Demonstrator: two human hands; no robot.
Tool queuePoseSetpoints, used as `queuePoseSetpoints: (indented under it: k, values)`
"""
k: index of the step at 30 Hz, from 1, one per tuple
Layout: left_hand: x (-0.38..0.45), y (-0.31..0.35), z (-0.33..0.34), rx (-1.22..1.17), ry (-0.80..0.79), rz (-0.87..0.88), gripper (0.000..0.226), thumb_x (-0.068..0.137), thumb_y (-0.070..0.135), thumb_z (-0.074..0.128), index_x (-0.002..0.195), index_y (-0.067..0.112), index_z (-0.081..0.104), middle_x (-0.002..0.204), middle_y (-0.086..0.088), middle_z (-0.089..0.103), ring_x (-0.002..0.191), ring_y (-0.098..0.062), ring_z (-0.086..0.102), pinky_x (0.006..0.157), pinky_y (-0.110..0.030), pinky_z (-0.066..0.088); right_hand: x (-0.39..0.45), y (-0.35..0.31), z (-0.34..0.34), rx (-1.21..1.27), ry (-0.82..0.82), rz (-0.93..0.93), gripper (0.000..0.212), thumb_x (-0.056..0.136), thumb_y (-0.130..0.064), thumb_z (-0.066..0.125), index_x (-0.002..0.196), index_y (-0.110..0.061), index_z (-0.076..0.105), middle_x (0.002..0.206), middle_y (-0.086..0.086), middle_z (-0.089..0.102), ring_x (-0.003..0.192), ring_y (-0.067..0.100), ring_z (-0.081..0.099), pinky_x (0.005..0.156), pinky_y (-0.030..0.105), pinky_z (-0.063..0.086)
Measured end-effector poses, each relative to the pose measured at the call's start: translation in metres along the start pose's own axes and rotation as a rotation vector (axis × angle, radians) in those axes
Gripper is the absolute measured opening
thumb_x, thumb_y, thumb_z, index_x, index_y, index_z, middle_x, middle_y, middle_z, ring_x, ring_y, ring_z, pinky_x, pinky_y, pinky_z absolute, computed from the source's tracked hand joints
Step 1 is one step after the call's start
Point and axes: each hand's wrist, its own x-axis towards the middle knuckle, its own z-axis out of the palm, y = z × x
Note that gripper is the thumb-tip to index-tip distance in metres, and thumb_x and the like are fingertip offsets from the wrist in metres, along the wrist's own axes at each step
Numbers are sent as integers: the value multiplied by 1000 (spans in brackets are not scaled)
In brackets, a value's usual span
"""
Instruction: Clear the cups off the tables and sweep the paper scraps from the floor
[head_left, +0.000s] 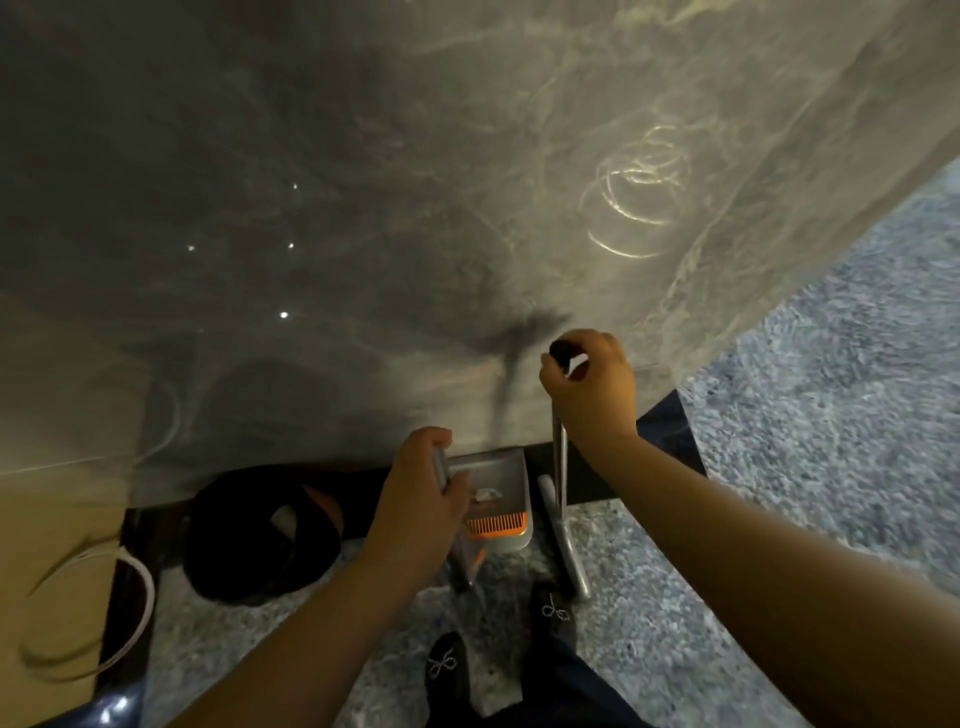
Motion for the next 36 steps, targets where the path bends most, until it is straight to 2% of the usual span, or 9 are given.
queuePoseSetpoints:
  k: [5, 11, 14, 19, 23, 27, 30, 32, 36]
  values:
    - [0, -6, -12, 37, -74, 9, 33, 93, 18, 63, 121, 21, 45, 118, -10, 56, 100, -32, 63, 89, -52, 52, -39, -1, -19, 4, -26, 75, 12, 85, -24, 68, 91, -27, 58, 98, -6, 59, 73, 10, 59, 66, 21, 47]
    - [2, -17, -25, 101, -153, 77, 34, 93, 17, 61, 124, 18, 45, 117, -14, 56, 101, -33, 62, 89, -51, 53, -104, -9, -20, 0, 90, 197, 14, 85, -27, 69, 96, -26, 61, 95, -9, 62, 71, 5, 59, 67, 19, 51]
    - [0, -25, -33, 195, -216, 170, 40, 93, 19, 62, 129, 15, 45, 121, -13, 56, 102, -33, 63, 90, -50, 52, -150, -17, -12, -55, 201, 245, 16, 84, -29, 70, 98, -28, 62, 95, -11, 59, 75, 3, 58, 67, 14, 49]
    - [-14, -47, -53, 323, -379, 314, 43, 94, 19, 61, 133, 14, 43, 128, -11, 55, 103, -33, 63, 91, -49, 52, -237, -36, 11, 13, 423, 364, 15, 83, -25, 71, 96, -21, 64, 94, -3, 63, 73, 15, 62, 68, 33, 55]
    - [-34, -63, -68, 439, -525, 438, 48, 98, 20, 54, 142, 21, 36, 142, -1, 45, 105, -29, 62, 85, -41, 56, -297, -50, 28, 58, 573, 423, 8, 84, -22, 72, 85, -19, 64, 84, -3, 62, 61, 8, 59, 60, 22, 49]
    - [-53, -74, -74, 530, -565, 560, 55, 98, 20, 54, 148, 23, 31, 142, -4, 46, 112, -25, 59, 92, -38, 52, -345, -58, 38, 86, 659, 522, 12, 84, -27, 71, 75, -27, 63, 76, -8, 62, 61, 3, 57, 58, 16, 44]
    - [-64, -80, -77, 625, -564, 655, 60, 97, 19, 55, 151, 20, 27, 139, -12, 48, 114, -29, 57, 90, -36, 48, -378, -59, 48, 139, 673, 676, 15, 80, -32, 69, 67, -29, 61, 65, -12, 61, 56, 2, 57, 50, 18, 41]
    - [-73, -87, -79, 657, -586, 689, 62, 97, 21, 56, 152, 21, 25, 134, -15, 53, 107, -32, 60, 83, -35, 49, -400, -60, 58, 196, 656, 731, 12, 78, -32, 68, 68, -29, 62, 66, -15, 63, 54, 1, 57, 48, 20, 43]
    - [-93, -105, -84, 668, -643, 739, 64, 98, 24, 55, 153, 25, 22, 130, -17, 57, 100, -33, 63, 75, -30, 47, -442, -62, 75, 388, 689, 816, 15, 78, -25, 68, 65, -33, 65, 67, -9, 66, 69, 15, 66, 67, 38, 58]
